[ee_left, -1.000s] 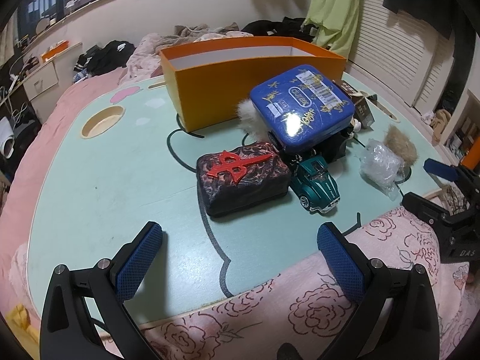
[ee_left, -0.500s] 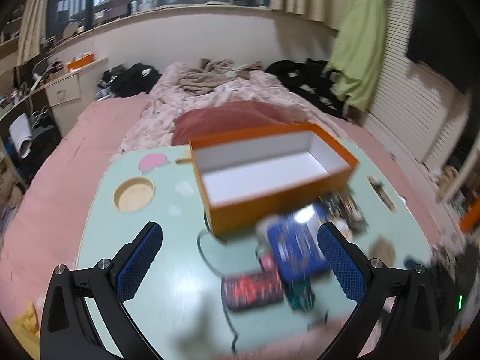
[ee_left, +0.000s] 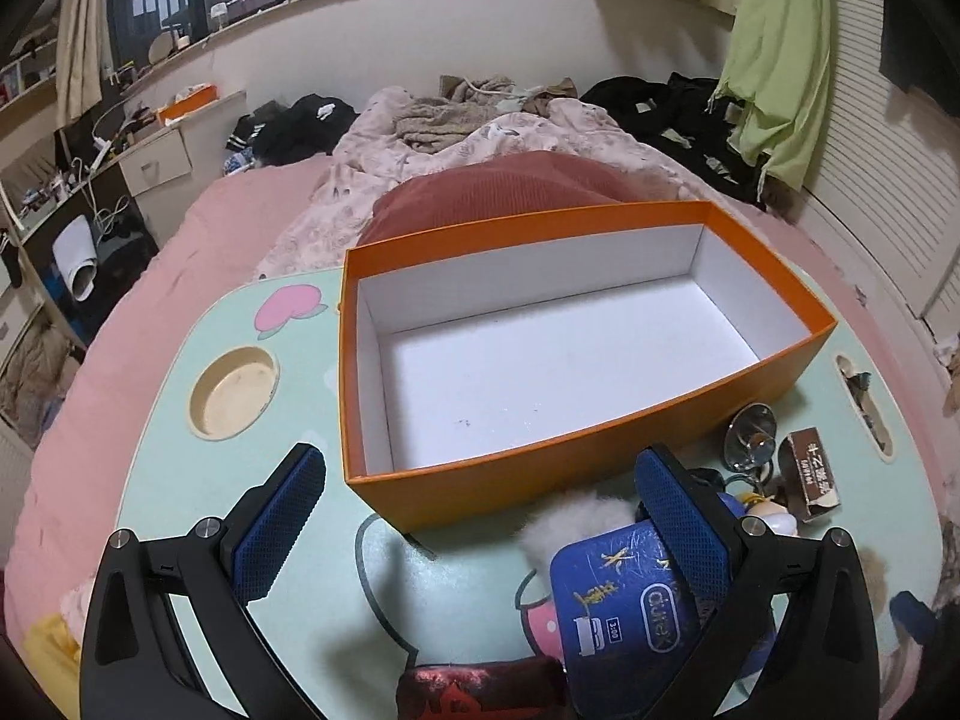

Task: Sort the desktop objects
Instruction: 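Move the left gripper toward the black case with the red emblem, then grasp the red-emblem case with the left gripper while the right gripper grasps the beige pompom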

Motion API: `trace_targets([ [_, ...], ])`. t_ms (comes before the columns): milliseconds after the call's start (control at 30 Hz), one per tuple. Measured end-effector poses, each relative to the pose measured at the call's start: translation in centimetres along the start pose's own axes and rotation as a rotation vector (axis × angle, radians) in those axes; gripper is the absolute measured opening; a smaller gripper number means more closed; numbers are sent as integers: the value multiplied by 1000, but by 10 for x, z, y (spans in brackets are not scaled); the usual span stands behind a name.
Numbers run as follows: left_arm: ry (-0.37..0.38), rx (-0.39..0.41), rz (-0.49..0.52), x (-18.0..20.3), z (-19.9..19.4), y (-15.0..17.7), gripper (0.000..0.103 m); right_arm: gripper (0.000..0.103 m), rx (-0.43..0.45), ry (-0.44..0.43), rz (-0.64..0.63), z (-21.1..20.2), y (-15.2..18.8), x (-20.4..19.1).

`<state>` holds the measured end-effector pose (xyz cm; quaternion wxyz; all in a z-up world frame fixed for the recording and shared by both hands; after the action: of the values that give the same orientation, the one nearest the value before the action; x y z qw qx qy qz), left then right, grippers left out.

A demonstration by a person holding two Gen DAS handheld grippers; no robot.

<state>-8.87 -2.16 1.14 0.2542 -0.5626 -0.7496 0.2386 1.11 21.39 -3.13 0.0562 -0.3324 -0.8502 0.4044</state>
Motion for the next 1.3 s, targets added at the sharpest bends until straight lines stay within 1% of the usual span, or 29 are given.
trace_targets([
  [467, -6, -1, 2, -1, 2, -2, 103, 103, 6, 8, 7, 0, 0, 0],
  [567, 61, 24, -11, -5, -13, -3, 103, 103, 7, 9, 9, 0, 0, 0],
  [600, 95, 43, -17, -9, -24, -2, 103, 103, 7, 9, 9, 1, 0, 0],
  [667, 133, 70, -13, -16, -40, 1, 103, 103, 8, 10, 10, 1, 0, 0],
  [767, 175, 101, 6, -35, -63, 20, 103, 103, 9, 12, 12, 0, 0, 0],
  [833, 194, 94, 15, -43, -67, 34, 103, 103, 10, 13, 13, 1, 0, 0],
  [933, 233, 46, 39, -49, -63, 59, 103, 103, 11, 15, 14, 1, 0, 1],
  [1000, 226, 26, 33, -50, -56, 70, 103, 103, 11, 15, 15, 1, 0, 1],
  [1100, 233, -13, 18, -45, -43, 75, 102, 103, 13, 17, 16, 1, 1, 1],
  [1133, 223, -24, 20, -43, -38, 77, 102, 103, 13, 18, 16, 1, 0, 1],
  [1167, 210, -29, 27, -40, -35, 78, 99, 103, 14, 18, 17, 1, 1, 1],
  [1300, 211, -27, 75, -27, -31, 82, 99, 103, 15, 20, 19, 1, 0, 1],
])
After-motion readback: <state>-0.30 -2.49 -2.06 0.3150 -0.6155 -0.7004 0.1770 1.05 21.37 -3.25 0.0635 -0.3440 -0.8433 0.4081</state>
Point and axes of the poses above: each gripper's, at about its wrist camera, not at the fingertips, and z roughly the way its jaws point, x to its right, y to its underside, the point moved 5 cm from there along z, roughly the way its jaws point, and after that the axes turned 2 degrees about -x, right-handed, at the moved point
